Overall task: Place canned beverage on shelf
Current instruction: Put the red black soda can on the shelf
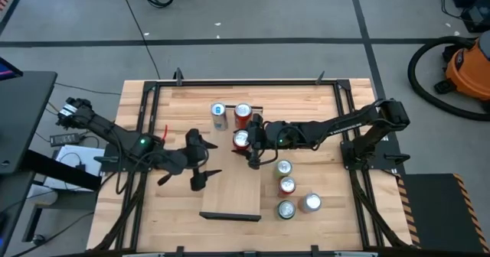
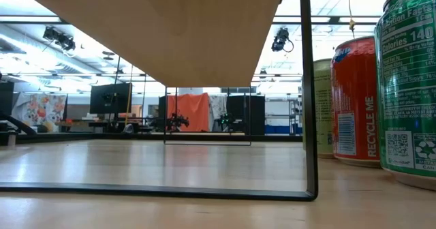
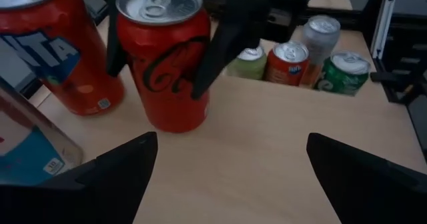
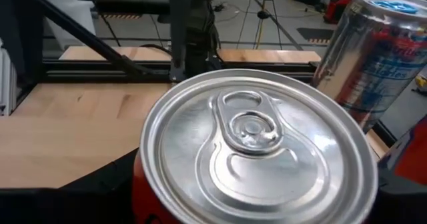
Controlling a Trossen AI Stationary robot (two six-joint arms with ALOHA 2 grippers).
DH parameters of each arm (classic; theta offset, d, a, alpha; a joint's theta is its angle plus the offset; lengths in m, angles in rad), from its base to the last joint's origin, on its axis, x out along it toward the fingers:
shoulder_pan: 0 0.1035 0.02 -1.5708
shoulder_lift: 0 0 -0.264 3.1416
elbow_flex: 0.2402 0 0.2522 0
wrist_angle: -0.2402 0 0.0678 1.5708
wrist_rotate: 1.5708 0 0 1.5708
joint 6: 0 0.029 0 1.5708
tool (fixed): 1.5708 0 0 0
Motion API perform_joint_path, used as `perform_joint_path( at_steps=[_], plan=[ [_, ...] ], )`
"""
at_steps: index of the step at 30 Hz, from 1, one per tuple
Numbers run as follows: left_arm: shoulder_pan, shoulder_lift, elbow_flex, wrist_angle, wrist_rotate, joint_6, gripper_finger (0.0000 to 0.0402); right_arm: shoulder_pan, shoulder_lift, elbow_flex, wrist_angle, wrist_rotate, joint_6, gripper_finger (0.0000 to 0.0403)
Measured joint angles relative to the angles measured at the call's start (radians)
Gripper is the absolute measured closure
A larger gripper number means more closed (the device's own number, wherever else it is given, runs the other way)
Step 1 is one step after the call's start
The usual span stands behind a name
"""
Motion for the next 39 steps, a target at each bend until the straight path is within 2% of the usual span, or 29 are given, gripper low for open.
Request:
perform_joint_path(
  at_steps=[9, 23, 26, 29, 32, 36, 39],
  plan=[
    [0.015, 0.001, 0.000, 0.017, 0.001, 0.006, 0.0005, 0.000, -0.006, -0.003, 0.007, -0.037, -0.029, 0.0047],
    [0.016, 0.008, 0.000, 0.071, -0.001, 0.052, 0.0006, 0.036, -0.131, -0.003, 0.060, -0.014, -0.110, 0.0041],
    [0.013, 0.008, 0.000, 0.120, -0.006, 0.071, 0.0006, 0.069, -0.186, -0.002, -0.019, 0.030, -0.120, 0.0041],
    [0.009, 0.030, -0.007, 0.197, -0.037, 0.103, 0.0006, 0.120, -0.226, -0.002, -0.152, 0.123, -0.107, 0.0043],
    [0.009, 0.060, -0.014, 0.200, -0.055, 0.107, 0.0006, 0.169, -0.241, -0.003, -0.270, 0.189, -0.073, 0.0045],
    [0.007, 0.088, -0.013, 0.176, -0.061, 0.029, 0.0006, 0.219, -0.255, -0.004, -0.383, 0.260, -0.013, 0.0048],
    [-0.001, 0.118, -0.013, 0.128, -0.062, -0.045, 0.0006, 0.227, -0.247, -0.047, -0.375, 0.257, 0.033, 0.0050]
  ],
)
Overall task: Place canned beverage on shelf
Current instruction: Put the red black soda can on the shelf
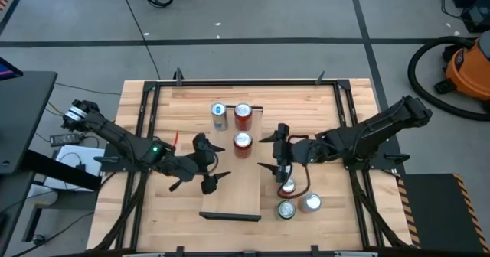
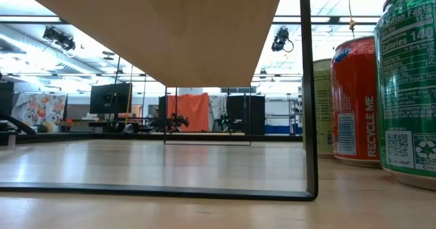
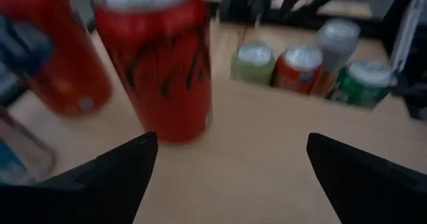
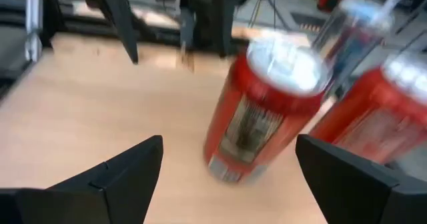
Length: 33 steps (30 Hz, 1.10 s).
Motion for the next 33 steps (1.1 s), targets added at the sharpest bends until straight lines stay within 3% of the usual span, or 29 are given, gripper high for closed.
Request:
perform_joint_path(
  at_steps=[4, 12, 20, 28, 33],
  plan=[
    [-0.014, 0.044, 0.000, -0.011, -0.010, -0.057, 0.0006, -0.008, 0.007, -0.081, 0.096, -0.008, 0.023, 0.0051],
    [-0.058, 0.061, 0.000, -0.054, -0.017, -0.124, 0.0006, -0.068, 0.014, -0.178, 0.279, -0.150, 0.058, 0.0051],
    [-0.062, 0.056, 0.000, -0.159, -0.027, -0.204, 0.0006, -0.119, 0.108, -0.184, 0.403, -0.236, 0.073, 0.0051],
    [-0.040, 0.056, 0.000, -0.343, -0.044, -0.327, 0.0006, -0.166, 0.200, -0.175, 0.524, -0.252, 0.098, 0.0051],
    [-0.033, 0.056, 0.000, -0.373, -0.065, -0.337, 0.0006, -0.187, 0.215, -0.163, 0.582, -0.257, 0.102, 0.0051]
  ],
)
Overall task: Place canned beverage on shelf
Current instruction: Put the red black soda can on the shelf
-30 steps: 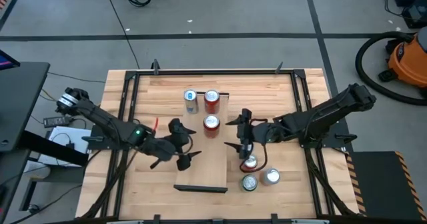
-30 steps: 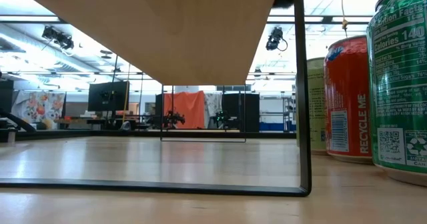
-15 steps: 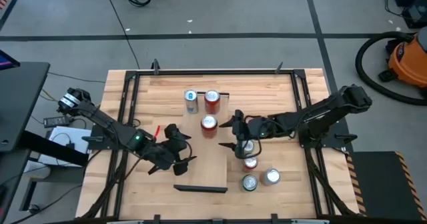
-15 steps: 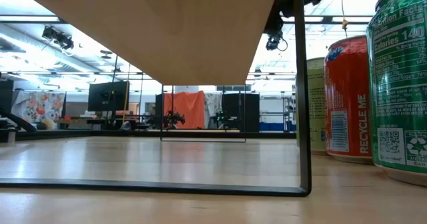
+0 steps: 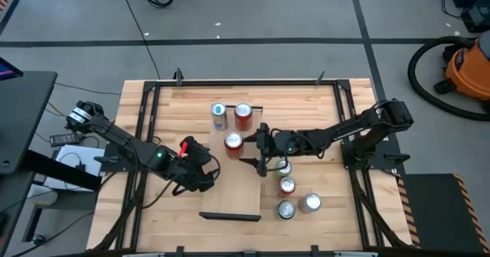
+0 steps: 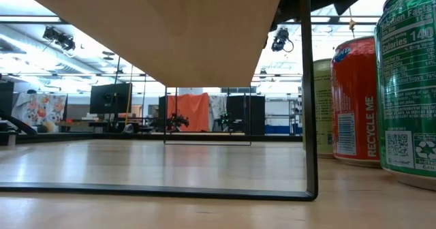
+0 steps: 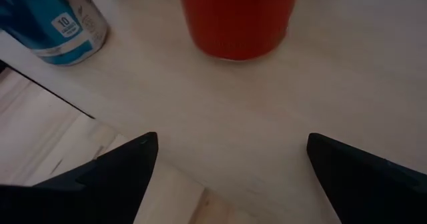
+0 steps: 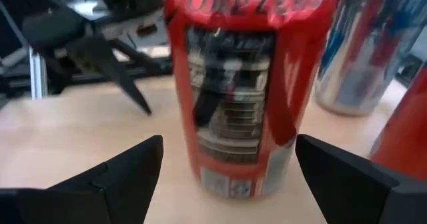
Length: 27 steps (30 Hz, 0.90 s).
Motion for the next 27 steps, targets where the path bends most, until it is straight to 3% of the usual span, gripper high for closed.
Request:
perform_joint_path(
  at_steps=[8, 17, 27],
  plan=[
    [-0.002, -0.010, 0.000, -0.017, -0.001, 0.000, 0.0006, -0.014, 0.058, 0.006, 0.082, 0.056, -0.008, 0.0051],
    [-0.009, -0.035, 0.000, -0.016, -0.005, 0.000, 0.0006, -0.011, 0.165, 0.106, 0.098, 0.142, -0.008, 0.0051],
    [-0.015, -0.040, 0.000, -0.022, -0.005, 0.000, 0.0006, -0.008, 0.167, 0.142, 0.070, 0.128, -0.039, 0.0051]
  ],
)
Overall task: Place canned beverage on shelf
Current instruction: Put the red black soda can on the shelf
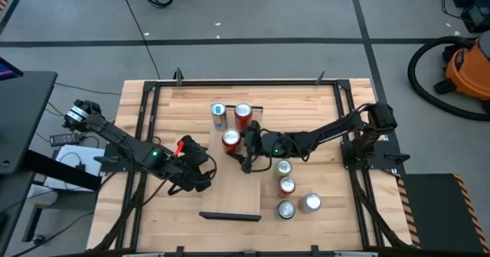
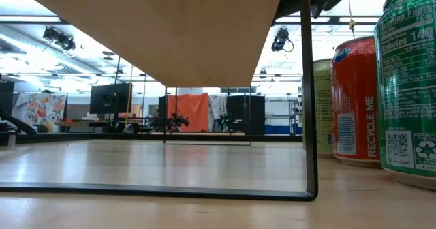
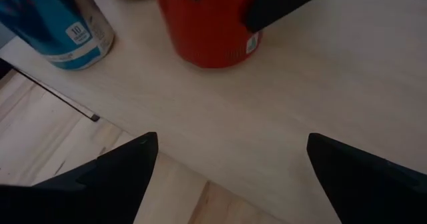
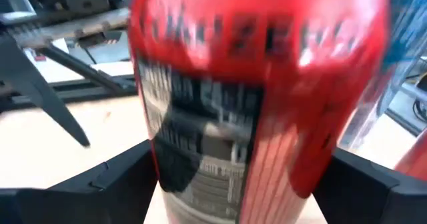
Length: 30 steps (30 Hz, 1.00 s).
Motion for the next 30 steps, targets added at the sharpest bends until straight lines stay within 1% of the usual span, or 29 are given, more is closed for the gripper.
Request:
perform_joint_path(
  at_steps=[5, 8, 13, 19, 25, 30],
  plan=[
    [-0.004, -0.007, 0.000, 0.000, 0.001, 0.000, 0.0006, 0.012, -0.033, 0.000, -0.052, -0.012, -0.034, 0.0051],
    [-0.004, -0.007, 0.000, 0.005, 0.000, 0.000, 0.0006, 0.014, -0.044, 0.000, -0.075, -0.043, -0.049, 0.0047],
    [-0.004, -0.007, 0.000, 0.004, 0.007, 0.000, 0.0006, 0.016, -0.077, 0.000, -0.153, -0.054, -0.062, 0.0038],
    [-0.004, -0.006, 0.000, 0.004, 0.009, 0.000, 0.0006, 0.018, -0.135, 0.000, -0.262, -0.061, -0.046, 0.0038],
    [-0.004, -0.006, 0.000, 0.003, 0.011, 0.000, 0.0006, 0.051, -0.149, 0.000, -0.352, -0.068, -0.017, 0.0057],
    [-0.004, -0.012, 0.000, 0.004, 0.011, 0.000, 0.0006, 0.080, -0.137, 0.000, -0.352, -0.012, -0.006, 0.0081]
  ],
)
